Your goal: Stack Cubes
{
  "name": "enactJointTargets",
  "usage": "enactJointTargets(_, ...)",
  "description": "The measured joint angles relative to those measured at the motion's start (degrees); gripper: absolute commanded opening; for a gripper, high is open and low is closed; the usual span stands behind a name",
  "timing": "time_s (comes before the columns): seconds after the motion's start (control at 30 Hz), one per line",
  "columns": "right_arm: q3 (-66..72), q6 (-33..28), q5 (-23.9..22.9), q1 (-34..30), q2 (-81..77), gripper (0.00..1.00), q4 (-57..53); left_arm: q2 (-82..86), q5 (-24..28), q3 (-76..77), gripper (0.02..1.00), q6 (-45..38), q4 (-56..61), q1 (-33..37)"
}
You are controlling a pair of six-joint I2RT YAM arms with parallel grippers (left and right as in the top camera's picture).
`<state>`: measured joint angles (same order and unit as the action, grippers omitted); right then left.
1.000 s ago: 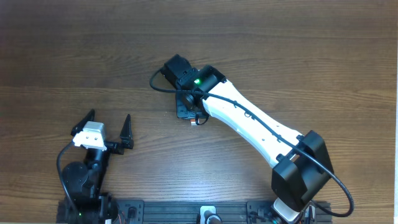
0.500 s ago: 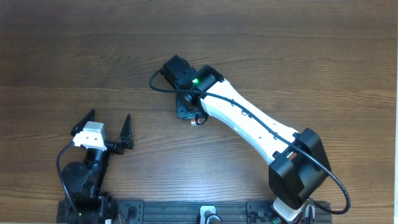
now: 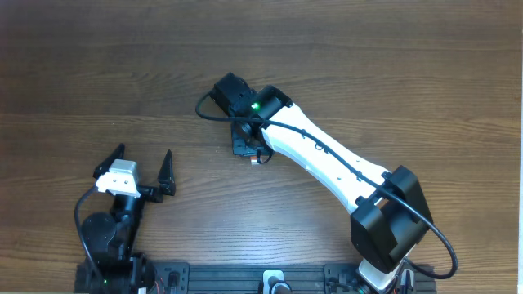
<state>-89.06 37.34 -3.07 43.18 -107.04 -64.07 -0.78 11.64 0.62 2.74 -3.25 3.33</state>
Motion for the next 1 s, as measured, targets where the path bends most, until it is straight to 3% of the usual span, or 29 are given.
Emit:
enactJointTargets(0.1, 0.0, 0.0, -0.1, 0.0, 0.0, 0.242, 0.0, 0.0, 0.0, 0.0, 0.998, 0.0, 0.0, 0.0)
enactJointTargets(0.43, 0.0, 0.0, -0.1, 0.0, -0.1, 0.632, 0.0, 0.0, 0.0, 0.0, 0.998, 0.0, 0.0, 0.0)
enactJointTargets(0.57, 0.0, 0.2, -0.1, 0.0, -0.1, 0.991, 0.0, 0.0, 0.0, 0.0, 0.998, 0.0, 0.0, 0.0)
enactJointTargets(1.0, 0.0, -2.3, -2.1, -1.9, 0.0, 0.993, 4.3, 0.0, 0.0, 0.0, 1.000, 0.0, 0.0, 0.0)
